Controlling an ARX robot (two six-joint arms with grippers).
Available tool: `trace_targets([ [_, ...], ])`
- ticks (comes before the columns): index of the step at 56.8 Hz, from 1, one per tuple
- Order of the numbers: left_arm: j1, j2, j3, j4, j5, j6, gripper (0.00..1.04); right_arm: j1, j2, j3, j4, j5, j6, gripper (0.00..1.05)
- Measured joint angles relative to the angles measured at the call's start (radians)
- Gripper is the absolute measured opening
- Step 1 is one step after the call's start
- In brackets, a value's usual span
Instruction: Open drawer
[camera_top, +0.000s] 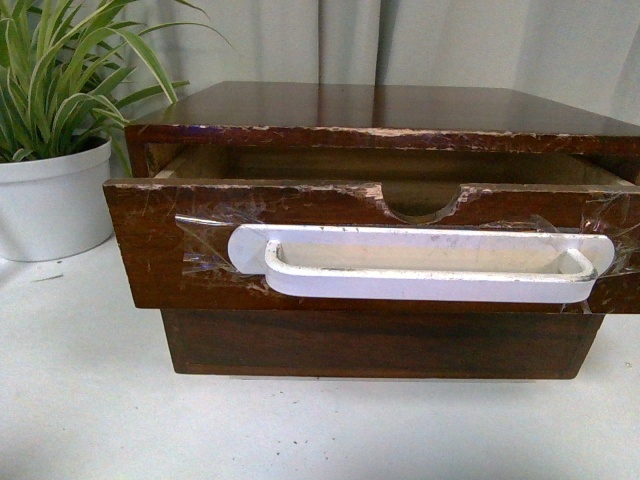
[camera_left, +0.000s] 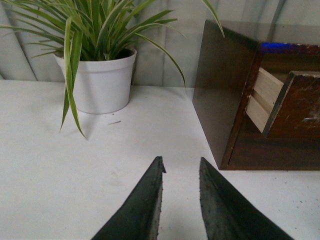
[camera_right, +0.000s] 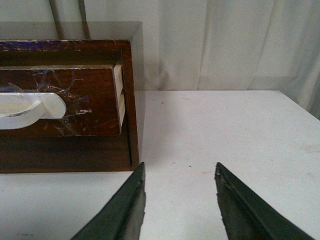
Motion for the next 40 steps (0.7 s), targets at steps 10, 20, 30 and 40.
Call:
trace_targets([
  [10, 0.0, -0.006, 0.0, -0.005, 0.0, 0.0, 0.58, 0.0, 0.0, 0.0, 0.0, 0.0, 0.0, 0.75],
  [20, 0.0, -0.006, 0.0, -0.005, 0.0, 0.0, 0.89, 0.0, 0.0, 0.0, 0.0, 0.0, 0.001, 0.97],
  [30, 0.0, -0.007, 0.0, -0.005, 0.0, 0.0, 0.98, 0.0, 0.0, 0.0, 0.0, 0.0, 0.001, 0.96],
  [40, 0.0, -0.007, 0.0, -0.005, 0.0, 0.0, 0.98, 0.0, 0.0, 0.0, 0.0, 0.0, 0.001, 0.96],
])
